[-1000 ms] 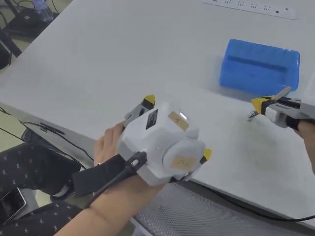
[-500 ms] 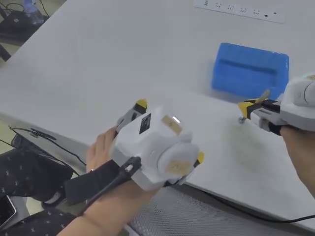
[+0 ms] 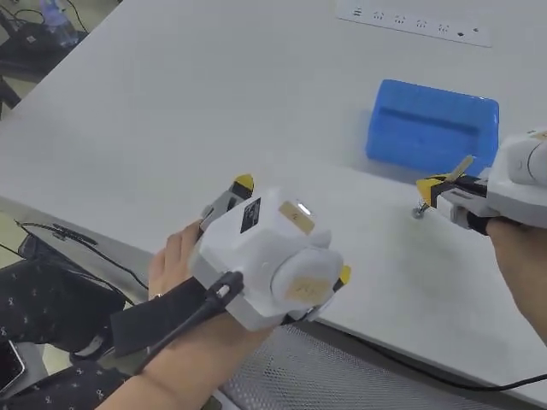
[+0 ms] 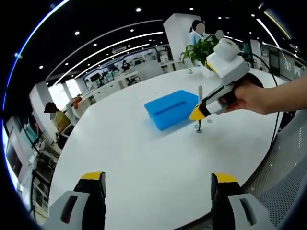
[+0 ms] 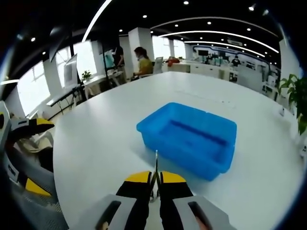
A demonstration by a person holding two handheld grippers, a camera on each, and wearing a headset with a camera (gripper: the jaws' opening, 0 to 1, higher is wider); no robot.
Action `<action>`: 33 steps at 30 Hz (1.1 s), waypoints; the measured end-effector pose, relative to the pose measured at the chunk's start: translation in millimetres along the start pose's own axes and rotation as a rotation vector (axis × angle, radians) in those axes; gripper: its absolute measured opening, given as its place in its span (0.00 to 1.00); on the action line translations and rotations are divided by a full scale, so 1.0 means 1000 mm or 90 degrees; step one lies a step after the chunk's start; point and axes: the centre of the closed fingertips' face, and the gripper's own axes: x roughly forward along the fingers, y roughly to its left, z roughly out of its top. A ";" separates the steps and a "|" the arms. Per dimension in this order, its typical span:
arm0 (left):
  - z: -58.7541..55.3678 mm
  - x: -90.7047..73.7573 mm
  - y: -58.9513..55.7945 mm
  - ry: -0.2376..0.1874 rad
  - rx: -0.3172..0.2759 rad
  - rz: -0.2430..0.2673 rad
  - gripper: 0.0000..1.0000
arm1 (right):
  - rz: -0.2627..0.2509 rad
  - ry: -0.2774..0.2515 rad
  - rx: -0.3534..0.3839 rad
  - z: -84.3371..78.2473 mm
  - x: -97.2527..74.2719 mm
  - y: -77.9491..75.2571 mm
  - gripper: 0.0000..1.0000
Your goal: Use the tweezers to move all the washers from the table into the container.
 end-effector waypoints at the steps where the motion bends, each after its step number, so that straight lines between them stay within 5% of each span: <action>1: 0.000 0.000 0.000 -0.001 0.001 0.000 0.93 | 0.000 -0.001 0.003 0.000 0.000 0.000 0.02; 17: 0.001 0.000 0.000 -0.003 0.000 -0.002 0.93 | 0.011 -0.004 0.048 0.004 -0.005 -0.001 0.02; 33: 0.000 -0.001 0.000 0.000 -0.001 -0.001 0.93 | 0.028 -0.067 0.006 0.058 -0.021 0.011 0.02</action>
